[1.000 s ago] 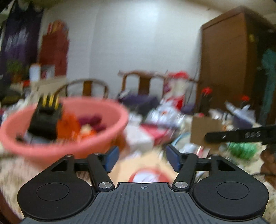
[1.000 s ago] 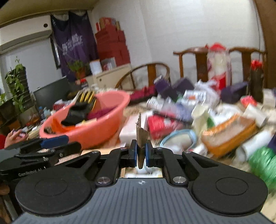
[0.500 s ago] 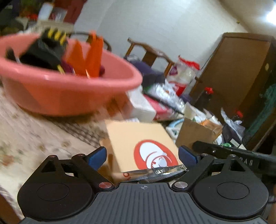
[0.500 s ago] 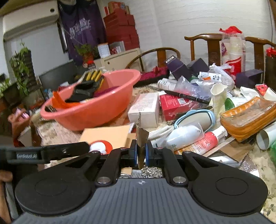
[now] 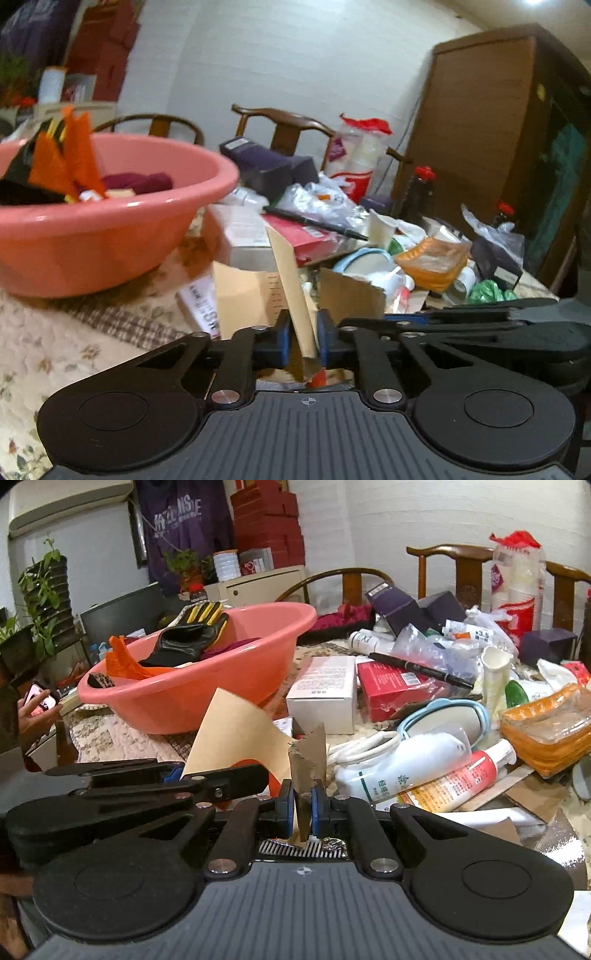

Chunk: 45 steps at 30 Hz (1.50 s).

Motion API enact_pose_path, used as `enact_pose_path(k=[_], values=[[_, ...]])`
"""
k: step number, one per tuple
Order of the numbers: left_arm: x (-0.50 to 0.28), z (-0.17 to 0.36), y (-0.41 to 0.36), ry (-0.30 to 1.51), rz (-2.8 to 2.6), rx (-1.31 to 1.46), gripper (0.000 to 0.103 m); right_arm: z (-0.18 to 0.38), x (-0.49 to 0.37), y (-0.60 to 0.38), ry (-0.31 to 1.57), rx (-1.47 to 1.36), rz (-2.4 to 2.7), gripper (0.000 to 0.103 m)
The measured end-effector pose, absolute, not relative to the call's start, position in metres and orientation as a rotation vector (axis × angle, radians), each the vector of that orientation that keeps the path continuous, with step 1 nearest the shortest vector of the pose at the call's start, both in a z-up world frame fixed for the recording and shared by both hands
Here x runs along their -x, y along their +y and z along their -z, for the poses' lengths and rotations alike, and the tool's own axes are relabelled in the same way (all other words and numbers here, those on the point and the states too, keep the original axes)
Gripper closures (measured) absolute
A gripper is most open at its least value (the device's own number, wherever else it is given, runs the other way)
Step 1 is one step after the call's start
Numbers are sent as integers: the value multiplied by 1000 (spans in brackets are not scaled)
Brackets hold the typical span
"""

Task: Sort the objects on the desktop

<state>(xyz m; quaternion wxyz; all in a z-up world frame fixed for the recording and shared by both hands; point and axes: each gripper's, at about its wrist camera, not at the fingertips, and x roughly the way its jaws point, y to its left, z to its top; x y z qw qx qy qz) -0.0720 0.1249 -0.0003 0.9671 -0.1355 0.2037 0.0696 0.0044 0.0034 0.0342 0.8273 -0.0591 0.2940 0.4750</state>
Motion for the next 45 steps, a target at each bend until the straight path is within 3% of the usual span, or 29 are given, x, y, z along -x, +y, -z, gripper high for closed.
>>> enact_pose_path(k=[15,17,28,31,32,34,35,36,38,42,43,44,45], values=[[76,-51,108,307,-108,200,78,-75,-2,-19,552,28,-1017,92],[76,-56,106,294,-104,190,86,-81,-2,-20,538,19,-1018,92],[61,-40,112,385,-134,161,93,-76,-6,-19,551,12,-1017,91],[57,-31,115,415,-148,165,69,-73,-8,-19,562,9,-1012,91],[57,-30,117,415,-159,176,64,-73,-8,-19,564,6,-1011,91],[56,-28,119,416,-151,182,64,-72,-8,-20,567,3,-1011,91],[56,-27,119,412,-155,183,91,-72,-8,-20,566,4,-1010,91],[56,-27,119,411,-154,179,96,-71,-7,-20,563,7,-1008,91],[57,-26,120,400,-152,186,103,-70,-6,-20,558,11,-1003,91],[63,-29,123,362,-146,233,103,-69,-8,-21,567,8,-1003,91],[65,-31,124,359,-143,238,96,-68,-8,-22,566,6,-1001,91],[66,-32,124,360,-136,231,73,-68,-9,-22,568,4,-1001,91],[66,-32,124,360,-143,229,69,-67,-9,-23,570,1,-1002,91]])
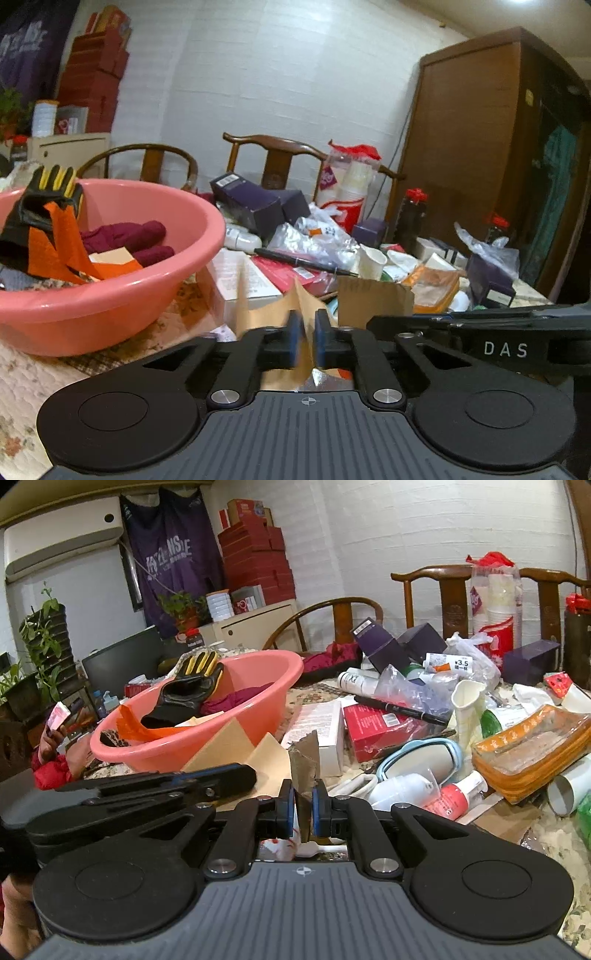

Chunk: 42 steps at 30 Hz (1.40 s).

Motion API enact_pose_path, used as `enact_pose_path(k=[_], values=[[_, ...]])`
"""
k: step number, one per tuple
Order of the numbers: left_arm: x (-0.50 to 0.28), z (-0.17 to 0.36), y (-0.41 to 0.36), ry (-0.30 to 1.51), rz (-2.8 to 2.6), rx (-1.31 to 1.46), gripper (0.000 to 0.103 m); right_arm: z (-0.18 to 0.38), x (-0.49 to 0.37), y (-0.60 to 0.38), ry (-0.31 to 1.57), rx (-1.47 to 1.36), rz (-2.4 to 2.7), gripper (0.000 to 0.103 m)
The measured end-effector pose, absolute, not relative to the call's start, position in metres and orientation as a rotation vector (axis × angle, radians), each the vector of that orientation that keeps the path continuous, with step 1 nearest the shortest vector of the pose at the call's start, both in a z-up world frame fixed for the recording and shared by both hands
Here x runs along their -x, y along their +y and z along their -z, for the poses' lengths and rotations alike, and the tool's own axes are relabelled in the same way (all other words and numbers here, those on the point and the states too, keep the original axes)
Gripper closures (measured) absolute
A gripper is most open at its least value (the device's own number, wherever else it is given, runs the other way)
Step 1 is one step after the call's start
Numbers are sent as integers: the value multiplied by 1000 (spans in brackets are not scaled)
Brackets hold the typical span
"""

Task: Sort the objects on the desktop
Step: 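Carry the beige pieces over the pink basin with both tools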

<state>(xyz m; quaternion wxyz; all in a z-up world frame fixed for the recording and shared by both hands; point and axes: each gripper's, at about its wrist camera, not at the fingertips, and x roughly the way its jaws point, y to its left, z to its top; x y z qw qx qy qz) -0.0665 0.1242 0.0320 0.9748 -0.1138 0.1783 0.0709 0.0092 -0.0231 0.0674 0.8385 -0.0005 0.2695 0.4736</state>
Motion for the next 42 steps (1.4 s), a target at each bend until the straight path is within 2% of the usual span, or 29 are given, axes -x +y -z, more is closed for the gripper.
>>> enact_pose_path(k=[1,2,5,10,12,13,14,16,23,31,42], values=[[67,-31,125,364,-159,240,47,-67,-9,-23,572,0,-1002,91],[66,-28,127,370,-159,255,36,-66,-10,-23,573,0,-1001,91],[62,-18,130,409,-158,279,37,-63,-11,-22,585,0,-1002,91],[68,-11,135,411,-173,312,29,-55,-12,-20,602,14,-1003,91],[69,-11,139,404,-172,330,33,-52,-13,-17,613,16,-1006,91],[67,-10,139,407,-167,335,57,-51,-13,-16,617,19,-1006,91],[66,-9,140,407,-162,342,73,-49,-13,-15,622,21,-1006,91],[65,-8,139,402,-149,337,96,-47,-11,-13,625,28,-1007,91],[68,-13,120,360,-118,294,99,-43,-6,-11,618,41,-992,91],[75,-35,113,308,-88,288,101,-63,-5,-17,607,-9,-1003,91],[97,-135,140,82,-179,141,101,-155,2,19,403,-72,-1099,91]])
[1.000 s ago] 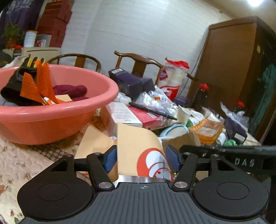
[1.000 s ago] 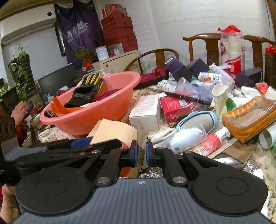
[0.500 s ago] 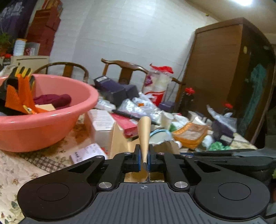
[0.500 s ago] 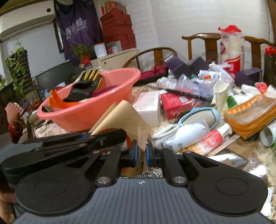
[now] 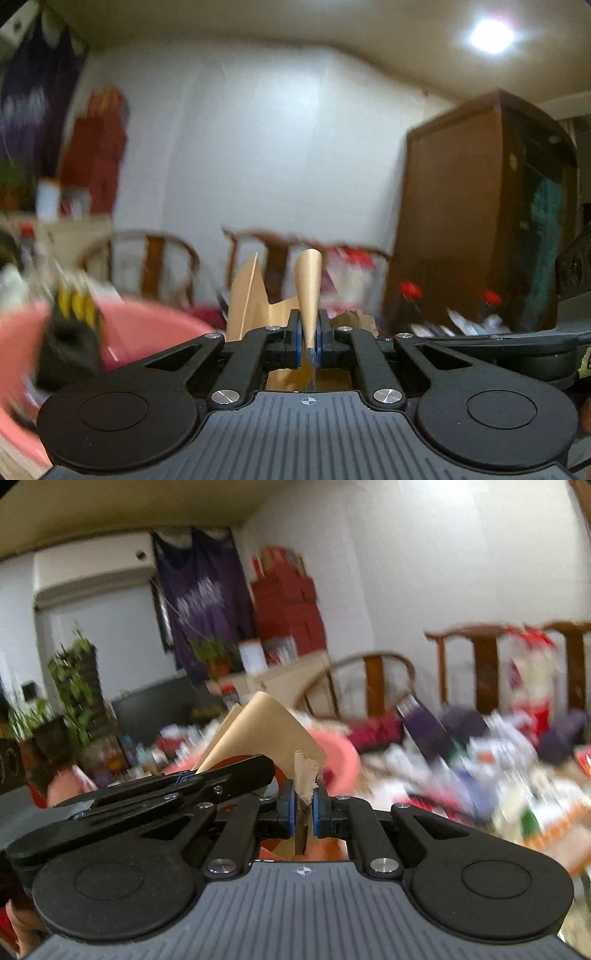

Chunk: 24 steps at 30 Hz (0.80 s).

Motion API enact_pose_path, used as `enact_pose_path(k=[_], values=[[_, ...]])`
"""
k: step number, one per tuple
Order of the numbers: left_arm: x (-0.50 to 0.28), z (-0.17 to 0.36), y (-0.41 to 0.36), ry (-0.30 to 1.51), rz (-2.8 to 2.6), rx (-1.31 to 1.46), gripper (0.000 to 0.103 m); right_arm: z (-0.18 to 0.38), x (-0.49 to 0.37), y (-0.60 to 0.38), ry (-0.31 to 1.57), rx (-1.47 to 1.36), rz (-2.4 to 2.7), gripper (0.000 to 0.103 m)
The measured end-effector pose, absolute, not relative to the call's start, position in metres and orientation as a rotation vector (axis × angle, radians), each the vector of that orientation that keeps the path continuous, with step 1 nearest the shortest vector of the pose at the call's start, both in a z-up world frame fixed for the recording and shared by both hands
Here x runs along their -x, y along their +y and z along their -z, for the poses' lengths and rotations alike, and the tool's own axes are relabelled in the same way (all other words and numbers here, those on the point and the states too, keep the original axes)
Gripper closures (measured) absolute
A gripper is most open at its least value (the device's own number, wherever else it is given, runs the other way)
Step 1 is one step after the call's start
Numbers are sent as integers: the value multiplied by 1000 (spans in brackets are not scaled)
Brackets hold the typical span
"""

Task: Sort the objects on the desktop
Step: 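Carry the beige pieces over the pink basin with both tools, then open both tools to drop the beige pieces into the basin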

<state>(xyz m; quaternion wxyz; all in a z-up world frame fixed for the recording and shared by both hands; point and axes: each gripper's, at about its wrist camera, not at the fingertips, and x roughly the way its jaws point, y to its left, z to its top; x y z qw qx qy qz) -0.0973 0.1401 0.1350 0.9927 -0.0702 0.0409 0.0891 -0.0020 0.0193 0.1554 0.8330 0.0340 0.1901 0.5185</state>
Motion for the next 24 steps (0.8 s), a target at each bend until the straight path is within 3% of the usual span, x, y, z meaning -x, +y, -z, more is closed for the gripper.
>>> enact_pose_path(k=[5,10,12,14,15,16,17,18,19,24], values=[[97,-154,172,41,-270,130,101,-181,-8,62,370,-120,-1170,91],[71,-129,216,125,-380,175,97,-160,-35,120,465,-97,-1151,91],[60,-112,236,183,-415,212,91,-144,-45,143,514,-65,-1131,91],[53,-96,252,234,-470,245,78,-125,-52,160,559,-13,-1105,88],[52,-91,259,246,-488,258,73,-117,-56,164,567,-1,-1096,74],[55,-88,265,250,-502,267,66,-110,-55,164,562,-1,-1089,49],[58,-85,269,247,-521,273,63,-106,-55,160,543,-10,-1079,36],[62,-83,272,244,-528,273,62,-104,-54,157,513,-26,-1078,16],[66,-83,274,236,-538,270,61,-104,-52,152,475,-46,-1080,8],[79,-97,267,170,-663,154,45,-118,-45,127,394,-36,-1108,8]])
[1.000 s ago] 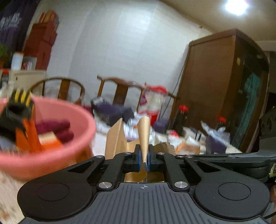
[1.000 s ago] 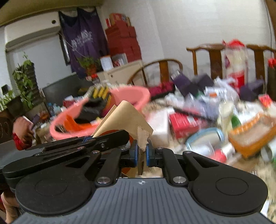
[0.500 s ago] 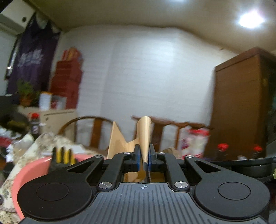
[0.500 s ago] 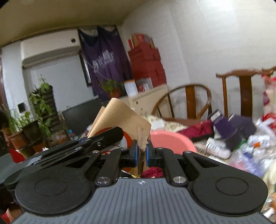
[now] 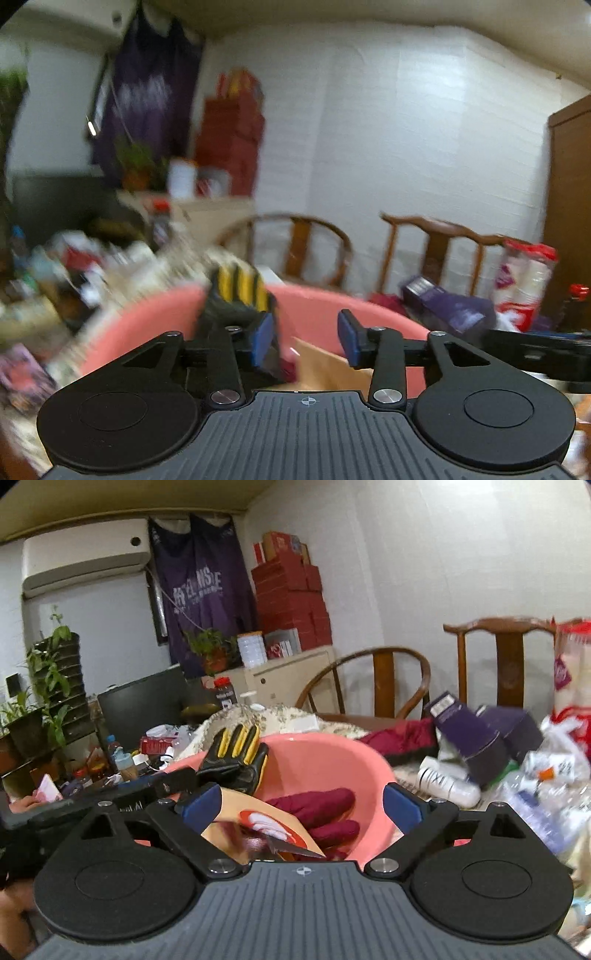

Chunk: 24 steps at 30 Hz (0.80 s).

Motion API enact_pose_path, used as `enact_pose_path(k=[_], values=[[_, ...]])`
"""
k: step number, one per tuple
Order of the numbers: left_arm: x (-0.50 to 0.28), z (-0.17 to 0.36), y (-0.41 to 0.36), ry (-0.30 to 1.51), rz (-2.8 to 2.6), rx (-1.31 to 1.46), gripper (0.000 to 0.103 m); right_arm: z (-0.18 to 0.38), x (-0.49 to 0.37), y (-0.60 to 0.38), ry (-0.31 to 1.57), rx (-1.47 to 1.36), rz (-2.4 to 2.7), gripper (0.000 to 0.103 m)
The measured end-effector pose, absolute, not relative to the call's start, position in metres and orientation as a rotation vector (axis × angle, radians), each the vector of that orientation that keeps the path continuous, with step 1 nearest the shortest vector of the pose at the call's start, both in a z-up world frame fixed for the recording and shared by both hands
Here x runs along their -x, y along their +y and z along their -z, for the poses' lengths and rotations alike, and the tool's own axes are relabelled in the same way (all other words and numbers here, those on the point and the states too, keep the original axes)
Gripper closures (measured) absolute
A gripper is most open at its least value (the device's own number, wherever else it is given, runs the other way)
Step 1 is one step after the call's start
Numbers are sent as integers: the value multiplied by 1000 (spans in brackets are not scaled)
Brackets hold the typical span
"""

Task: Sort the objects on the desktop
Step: 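Open both tools to drop the beige pieces into the basin, then grasp the green plastic bag with the right tool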

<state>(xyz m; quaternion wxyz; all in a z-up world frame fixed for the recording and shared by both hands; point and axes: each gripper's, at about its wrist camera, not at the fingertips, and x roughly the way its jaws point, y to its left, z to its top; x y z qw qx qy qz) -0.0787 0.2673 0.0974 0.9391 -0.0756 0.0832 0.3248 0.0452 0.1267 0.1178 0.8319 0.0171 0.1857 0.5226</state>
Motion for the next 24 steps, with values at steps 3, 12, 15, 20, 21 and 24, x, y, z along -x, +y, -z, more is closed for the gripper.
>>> enact_pose_path(k=[3,12,15,20,21,24], values=[[91,-109,254,104,-739,106,36,-127,-40,99,357,-19,-1103,8],[88,-98,125,138,-226,97,9,-101,-29,-51,326,170,-915,8],[54,-72,77,239,-73,68,8,-79,-35,-98,381,187,-834,8],[-4,-31,34,412,3,63,7,-39,-43,-162,417,194,-658,7],[-17,-27,30,442,4,71,7,-33,-47,-171,418,193,-625,7],[-44,-21,23,484,-20,87,1,-20,-61,-191,425,180,-536,7]])
